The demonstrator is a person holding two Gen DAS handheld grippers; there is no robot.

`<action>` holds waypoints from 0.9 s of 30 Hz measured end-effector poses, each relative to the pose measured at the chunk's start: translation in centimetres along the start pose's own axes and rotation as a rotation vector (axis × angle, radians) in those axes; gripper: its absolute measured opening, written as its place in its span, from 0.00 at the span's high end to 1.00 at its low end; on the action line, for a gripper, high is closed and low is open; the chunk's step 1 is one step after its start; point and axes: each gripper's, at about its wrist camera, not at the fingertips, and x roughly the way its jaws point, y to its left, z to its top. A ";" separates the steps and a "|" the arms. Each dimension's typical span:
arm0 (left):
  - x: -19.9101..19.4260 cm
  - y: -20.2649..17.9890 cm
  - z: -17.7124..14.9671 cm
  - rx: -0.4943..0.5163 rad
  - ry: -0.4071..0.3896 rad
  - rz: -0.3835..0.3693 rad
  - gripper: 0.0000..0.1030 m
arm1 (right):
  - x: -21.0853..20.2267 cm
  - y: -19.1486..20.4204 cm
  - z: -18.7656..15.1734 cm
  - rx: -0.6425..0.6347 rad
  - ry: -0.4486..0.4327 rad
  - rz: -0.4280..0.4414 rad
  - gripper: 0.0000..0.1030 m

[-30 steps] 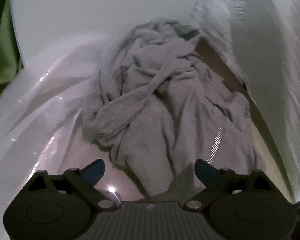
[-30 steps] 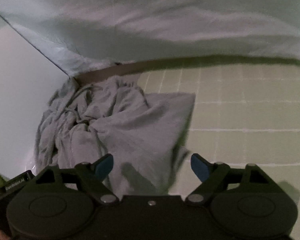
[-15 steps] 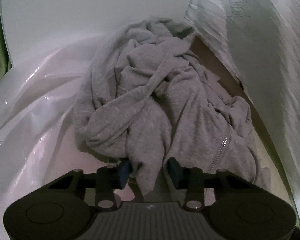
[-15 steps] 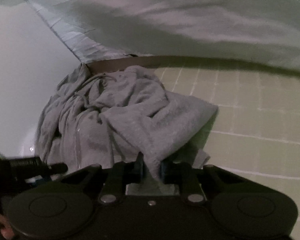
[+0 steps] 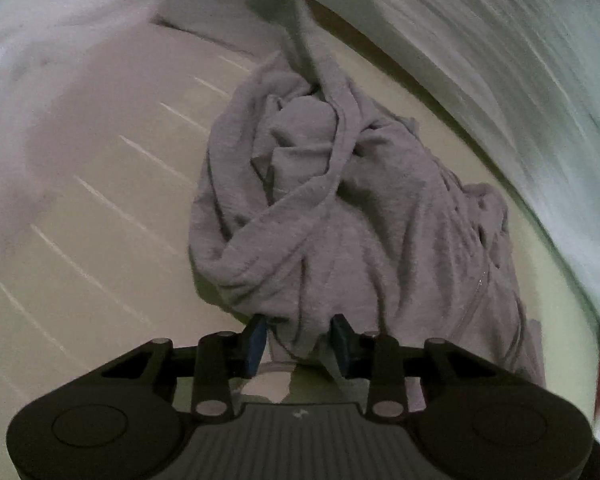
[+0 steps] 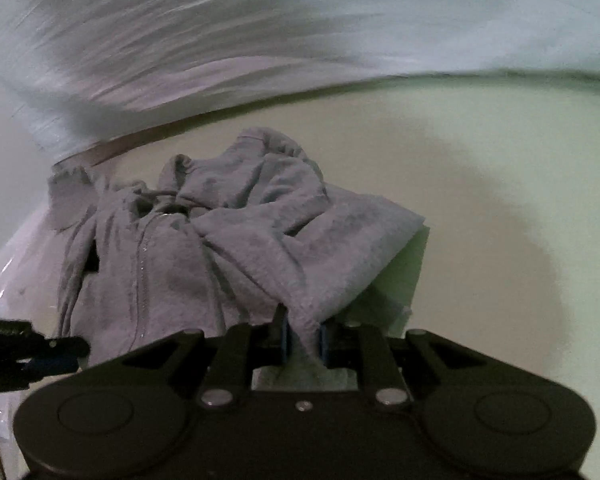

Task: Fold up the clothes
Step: 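Lift the grey hoodie with both grippers and shake it out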

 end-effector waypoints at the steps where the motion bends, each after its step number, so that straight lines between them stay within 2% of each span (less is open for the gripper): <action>1: -0.1 -1.4 -1.2 0.032 0.017 -0.010 0.63 | -1.6 -2.2 -1.0 0.032 -0.006 -0.029 0.85; 4: -0.6 -5.5 -4.6 0.114 0.041 -0.034 0.62 | -5.3 -7.5 -3.5 0.127 -0.014 -0.096 0.84; 7: -1.4 -6.9 -3.9 0.165 0.035 -0.028 0.61 | -8.0 -12.0 -4.7 0.212 -0.021 -0.126 0.83; 9: -2.0 -7.5 -3.7 0.165 0.015 -0.018 0.50 | -9.5 -14.6 -5.0 0.245 -0.024 -0.136 0.80; 11: -2.2 -7.6 -3.3 0.166 -0.007 -0.007 0.46 | -10.7 -16.0 -4.7 0.246 -0.040 -0.136 0.69; 13: -2.4 -7.2 -2.5 0.167 -0.027 0.002 0.45 | -11.9 -16.7 -3.9 0.233 -0.076 -0.129 0.56; 15: -2.2 -6.9 -1.4 0.162 -0.034 0.011 0.45 | -12.5 -17.0 -3.0 0.206 -0.120 -0.148 0.54; 17: -2.0 -7.4 -1.3 0.164 -0.041 0.025 0.45 | -13.0 -17.3 -2.1 0.179 -0.151 -0.171 0.43; 21: -2.2 -8.2 -2.0 0.189 -0.060 0.031 0.44 | -12.3 -18.2 -0.2 0.169 -0.175 -0.130 0.41; 23: -1.8 -8.1 -1.7 0.180 -0.050 0.026 0.43 | -11.1 -18.3 0.7 0.168 -0.155 -0.117 0.41; 27: -0.1 -8.8 -0.2 0.186 -0.038 0.019 0.35 | -7.6 -18.6 2.2 0.205 -0.106 -0.066 0.41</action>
